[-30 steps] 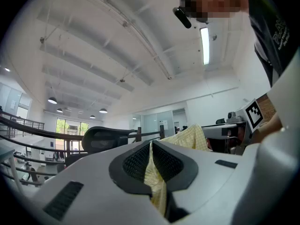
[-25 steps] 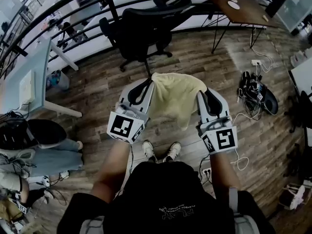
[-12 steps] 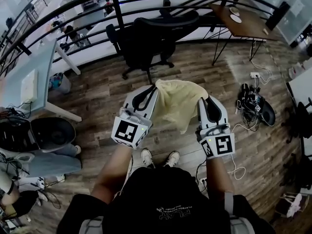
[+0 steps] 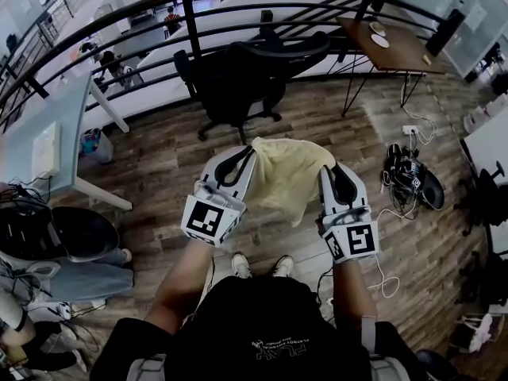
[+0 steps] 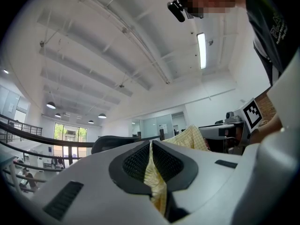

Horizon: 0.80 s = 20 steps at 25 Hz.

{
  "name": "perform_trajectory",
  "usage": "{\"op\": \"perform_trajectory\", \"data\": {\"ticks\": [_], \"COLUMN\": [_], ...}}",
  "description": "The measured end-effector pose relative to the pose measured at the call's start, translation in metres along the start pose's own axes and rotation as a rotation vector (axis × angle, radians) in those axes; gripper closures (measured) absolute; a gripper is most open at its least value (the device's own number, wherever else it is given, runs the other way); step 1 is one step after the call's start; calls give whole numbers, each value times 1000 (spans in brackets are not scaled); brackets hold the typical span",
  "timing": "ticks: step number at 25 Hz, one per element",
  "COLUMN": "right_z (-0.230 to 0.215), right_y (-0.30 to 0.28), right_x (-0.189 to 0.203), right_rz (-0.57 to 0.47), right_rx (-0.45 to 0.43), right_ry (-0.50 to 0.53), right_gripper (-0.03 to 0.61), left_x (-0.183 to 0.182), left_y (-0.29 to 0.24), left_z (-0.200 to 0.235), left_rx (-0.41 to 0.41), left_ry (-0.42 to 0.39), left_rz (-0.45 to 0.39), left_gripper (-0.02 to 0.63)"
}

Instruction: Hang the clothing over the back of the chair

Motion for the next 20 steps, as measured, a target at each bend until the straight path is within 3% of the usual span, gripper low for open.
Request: {"op": "perform_trajectory", "data": {"ticks": [10,20], "right_z": [18,-16], "right_y": [-14,-38], "right_x": [-3,-8], "right_rz": [-10,-26], "right_rx": [18,-9], "right_ry": [33,52], "right_gripper": [508,508], "left_x": [-2,4], "left_y": [2,-33], "left_z": [22,26], "left_rx": [18,-5], "left_ry": [-1,-15], "left_rz": [-23,-23], "left_gripper": [584,584]}}
Point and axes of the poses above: the fingertips, and each gripper's own axes: y backward along the fingers, z to its left, x out of its underside, the point moved 5 cm from there along y, backward along the fingers, and after that the axes turned 12 degrees about -y, right-handed, at the moved point
